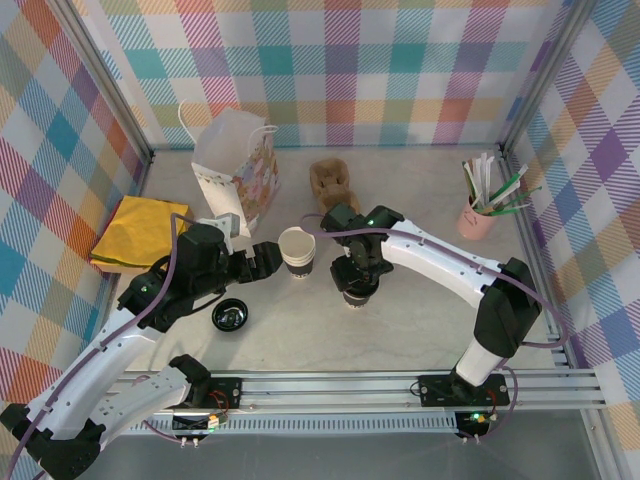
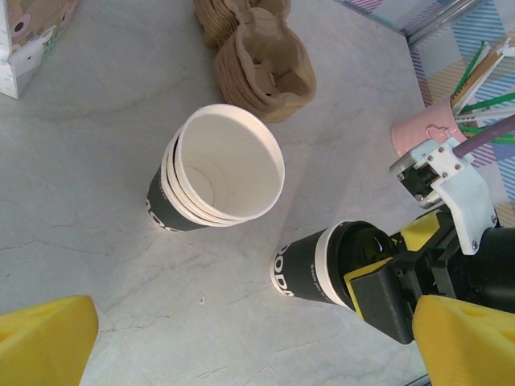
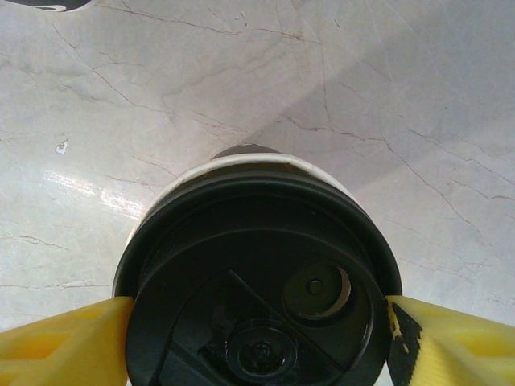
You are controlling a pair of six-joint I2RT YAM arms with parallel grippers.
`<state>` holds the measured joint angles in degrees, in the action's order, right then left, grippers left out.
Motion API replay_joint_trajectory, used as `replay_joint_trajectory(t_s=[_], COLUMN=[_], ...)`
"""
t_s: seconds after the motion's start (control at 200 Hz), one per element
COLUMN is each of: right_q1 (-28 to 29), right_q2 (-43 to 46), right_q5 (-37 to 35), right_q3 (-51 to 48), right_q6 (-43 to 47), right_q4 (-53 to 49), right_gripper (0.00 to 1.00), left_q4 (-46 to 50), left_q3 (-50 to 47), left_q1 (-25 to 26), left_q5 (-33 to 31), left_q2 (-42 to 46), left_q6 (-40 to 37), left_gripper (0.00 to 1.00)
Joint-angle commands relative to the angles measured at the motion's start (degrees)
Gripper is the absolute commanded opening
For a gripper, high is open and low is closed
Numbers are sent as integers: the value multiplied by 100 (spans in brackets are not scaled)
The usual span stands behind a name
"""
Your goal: Pack the takeout coffee
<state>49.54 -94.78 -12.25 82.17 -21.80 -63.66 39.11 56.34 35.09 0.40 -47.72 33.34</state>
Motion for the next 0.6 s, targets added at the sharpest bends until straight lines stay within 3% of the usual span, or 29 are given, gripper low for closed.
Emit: replay_joint_trajectory(t_s=[0.0, 0.595], right_q1=[38, 39], right_q2=[127, 171], right_q5=[-76, 1], right_q3=[-94, -112], right_q6=[-67, -100], right_q4=[97, 145], right_gripper=[78, 78], left_q4=[125, 90], left_q3=[-61, -29], left_q1=[-33, -26], left_q5=[-50, -32], left_q2=[37, -27], left_q6=[-30, -19], left_gripper=[100, 100])
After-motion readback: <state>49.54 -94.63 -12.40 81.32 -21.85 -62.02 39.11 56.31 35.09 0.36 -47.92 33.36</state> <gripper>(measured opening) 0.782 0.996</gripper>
